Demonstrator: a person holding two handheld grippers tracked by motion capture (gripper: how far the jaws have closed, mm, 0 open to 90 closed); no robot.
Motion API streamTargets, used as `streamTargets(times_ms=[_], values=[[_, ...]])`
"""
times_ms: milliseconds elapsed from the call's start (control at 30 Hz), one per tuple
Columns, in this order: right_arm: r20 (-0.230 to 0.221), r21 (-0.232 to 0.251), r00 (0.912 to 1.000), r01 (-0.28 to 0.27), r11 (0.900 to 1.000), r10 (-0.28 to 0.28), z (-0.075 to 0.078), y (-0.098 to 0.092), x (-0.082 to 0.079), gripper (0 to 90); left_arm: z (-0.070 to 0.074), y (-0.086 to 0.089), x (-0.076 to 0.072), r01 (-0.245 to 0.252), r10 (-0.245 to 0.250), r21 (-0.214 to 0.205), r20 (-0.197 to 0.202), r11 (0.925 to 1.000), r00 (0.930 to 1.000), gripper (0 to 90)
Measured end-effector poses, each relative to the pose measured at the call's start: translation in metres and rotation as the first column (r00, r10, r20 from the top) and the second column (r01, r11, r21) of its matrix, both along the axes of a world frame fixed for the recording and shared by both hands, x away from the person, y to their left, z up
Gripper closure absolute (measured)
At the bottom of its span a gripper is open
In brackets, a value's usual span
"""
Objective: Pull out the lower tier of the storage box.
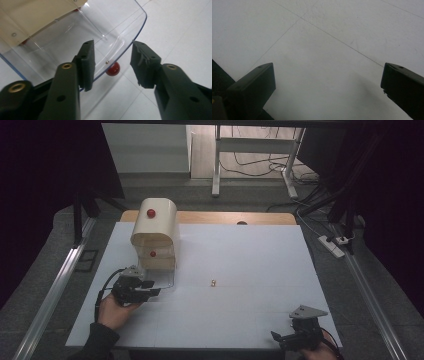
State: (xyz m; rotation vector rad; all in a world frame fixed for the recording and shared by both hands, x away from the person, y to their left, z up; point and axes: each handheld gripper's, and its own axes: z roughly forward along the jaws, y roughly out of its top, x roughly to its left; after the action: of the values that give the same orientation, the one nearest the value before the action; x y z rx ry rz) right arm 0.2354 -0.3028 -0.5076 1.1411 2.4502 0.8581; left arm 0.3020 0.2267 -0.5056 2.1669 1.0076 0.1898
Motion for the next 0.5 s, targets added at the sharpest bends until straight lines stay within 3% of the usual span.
streamTargets(times_ms=[167, 500], values=[[-0.002, -0.003, 1.0000, -0.005, 1.0000, 0.005, 0.0000, 0.0000, 0.0002, 0.0, 0.0013, -0.0011, -0.0013, 0.002, -0.002, 0.006, 0.014, 1.0000, 0.9999, 49.8], [0.001, -0.005, 1.0000, -0.006, 1.0000, 0.006, -0.0003, 0.0002, 0.0002, 0.0, 0.0025, 0.0006, -0.0049, -0.008, 0.008, -0.022, 0.021, 0.9997, 0.9997, 41.4]])
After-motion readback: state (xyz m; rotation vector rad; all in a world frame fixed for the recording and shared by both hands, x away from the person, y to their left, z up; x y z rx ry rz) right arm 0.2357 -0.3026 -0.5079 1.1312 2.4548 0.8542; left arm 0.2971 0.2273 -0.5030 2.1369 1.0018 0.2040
